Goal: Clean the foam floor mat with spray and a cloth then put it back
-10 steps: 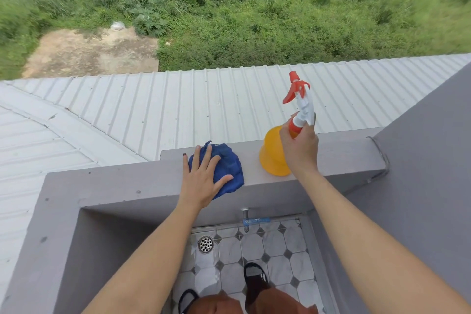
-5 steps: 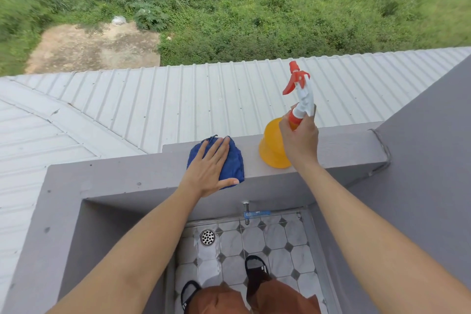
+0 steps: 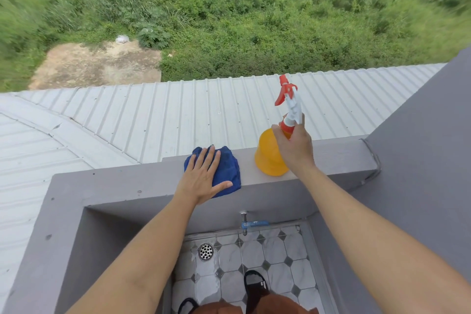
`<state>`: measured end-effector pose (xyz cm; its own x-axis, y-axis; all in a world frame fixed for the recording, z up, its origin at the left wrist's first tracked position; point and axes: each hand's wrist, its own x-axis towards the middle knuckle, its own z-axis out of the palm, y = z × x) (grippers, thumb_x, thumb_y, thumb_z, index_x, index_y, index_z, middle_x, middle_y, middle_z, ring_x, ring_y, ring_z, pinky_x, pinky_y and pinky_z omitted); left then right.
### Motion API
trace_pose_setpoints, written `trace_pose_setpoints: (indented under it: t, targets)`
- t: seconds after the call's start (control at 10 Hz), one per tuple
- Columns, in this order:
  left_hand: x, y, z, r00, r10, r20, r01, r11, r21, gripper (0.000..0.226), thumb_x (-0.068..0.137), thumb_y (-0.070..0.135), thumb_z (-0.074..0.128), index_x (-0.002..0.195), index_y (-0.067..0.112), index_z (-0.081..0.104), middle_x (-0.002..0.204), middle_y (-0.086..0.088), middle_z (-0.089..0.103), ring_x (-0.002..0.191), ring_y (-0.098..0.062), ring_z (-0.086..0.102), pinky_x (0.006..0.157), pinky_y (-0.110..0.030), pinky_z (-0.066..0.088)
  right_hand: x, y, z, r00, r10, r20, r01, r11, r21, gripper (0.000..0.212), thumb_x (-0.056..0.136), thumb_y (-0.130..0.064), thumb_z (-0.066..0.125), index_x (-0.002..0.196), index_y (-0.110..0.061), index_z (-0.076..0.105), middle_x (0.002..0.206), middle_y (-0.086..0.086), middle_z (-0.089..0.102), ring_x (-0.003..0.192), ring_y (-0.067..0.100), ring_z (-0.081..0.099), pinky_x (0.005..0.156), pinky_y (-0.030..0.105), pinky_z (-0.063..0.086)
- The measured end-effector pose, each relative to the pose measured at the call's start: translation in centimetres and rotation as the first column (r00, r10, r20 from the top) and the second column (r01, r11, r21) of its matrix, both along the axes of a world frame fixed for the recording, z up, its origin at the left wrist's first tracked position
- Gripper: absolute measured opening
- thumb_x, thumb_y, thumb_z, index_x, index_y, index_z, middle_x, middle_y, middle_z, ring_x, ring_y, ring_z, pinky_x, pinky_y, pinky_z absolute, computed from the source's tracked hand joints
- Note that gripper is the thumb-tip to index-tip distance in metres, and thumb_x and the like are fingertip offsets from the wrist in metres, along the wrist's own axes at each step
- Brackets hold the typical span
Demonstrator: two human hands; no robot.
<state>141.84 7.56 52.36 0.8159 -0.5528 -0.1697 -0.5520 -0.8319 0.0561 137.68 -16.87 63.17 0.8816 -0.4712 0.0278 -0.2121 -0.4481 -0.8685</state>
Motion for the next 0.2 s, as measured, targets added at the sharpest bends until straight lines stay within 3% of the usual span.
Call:
trace_pose_setpoints:
  t: [0.1, 0.2]
  targets:
    - [0.3, 1.2, 1.7, 0.999, 0.049, 0.01, -0.048, 0.999, -0.014, 0.108, 0.068, 0.082, -0.019, 0.153, 0.017, -0.005, 0.161, -0.003, -0.006, 0.148, -0.025, -0.003, 0.12, -0.042, 0.001, -0.9, -1.2, 1.0, 0.985, 0.15, -0.09, -0.153, 0.988, -0.023, 0.055, 0.098, -0.036, 0.053, 0.146, -0.029, 0.029, 0.117, -0.004, 0.055, 0.105, 0.018, 0.052, 0.086, 0.032, 0.038]
    - [1.4, 2.6, 4.0, 0.995, 0.102, 0.006, -0.102, 0.994, -0.041, 0.112, 0.06, 0.078, -0.034, 0.152, 0.022, -0.005, 0.161, -0.001, -0.01, 0.148, -0.023, -0.006, 0.119, -0.04, 0.001, -2.1, -3.3, 2.0, 0.952, 0.276, -0.131, -0.288, 0.954, -0.084, 0.063, 0.099, -0.021, 0.042, 0.153, -0.04, 0.015, 0.145, -0.014, 0.042, 0.128, 0.01, 0.041, 0.1, 0.031, 0.033]
